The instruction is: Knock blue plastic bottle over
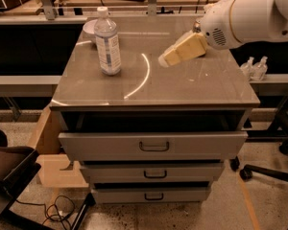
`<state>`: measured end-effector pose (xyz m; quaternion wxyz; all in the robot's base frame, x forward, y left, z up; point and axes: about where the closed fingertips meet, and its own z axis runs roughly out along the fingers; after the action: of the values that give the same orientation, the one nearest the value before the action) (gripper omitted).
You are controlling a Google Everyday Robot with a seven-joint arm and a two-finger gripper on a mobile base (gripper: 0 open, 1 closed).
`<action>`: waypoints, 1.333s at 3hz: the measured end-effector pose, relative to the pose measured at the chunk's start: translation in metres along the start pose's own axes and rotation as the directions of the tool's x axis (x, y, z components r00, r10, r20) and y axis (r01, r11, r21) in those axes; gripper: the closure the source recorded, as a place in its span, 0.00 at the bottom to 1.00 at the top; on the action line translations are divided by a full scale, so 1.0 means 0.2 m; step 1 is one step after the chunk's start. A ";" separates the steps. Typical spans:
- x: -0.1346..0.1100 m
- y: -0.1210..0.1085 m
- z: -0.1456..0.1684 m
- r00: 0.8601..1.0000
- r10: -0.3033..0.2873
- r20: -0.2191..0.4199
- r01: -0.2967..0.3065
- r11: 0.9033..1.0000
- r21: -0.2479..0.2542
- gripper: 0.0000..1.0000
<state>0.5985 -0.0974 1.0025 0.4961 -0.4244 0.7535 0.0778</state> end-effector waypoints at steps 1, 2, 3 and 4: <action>0.00 0.08 0.12 0.998 0.033 0.052 -0.032 0.999 -0.030 0.00; -0.01 0.21 0.39 0.976 0.119 0.182 -0.102 0.990 -0.099 0.00; -0.05 0.30 0.65 0.942 0.186 0.281 -0.145 0.977 -0.160 0.00; -0.08 0.33 0.81 0.915 0.220 0.338 -0.162 0.968 -0.192 0.00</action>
Offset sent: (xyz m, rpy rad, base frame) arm 0.0546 0.1273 -0.0892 0.4585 -0.0253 0.1488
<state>0.6635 0.0408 0.9145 0.5788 -0.3657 0.6802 0.2618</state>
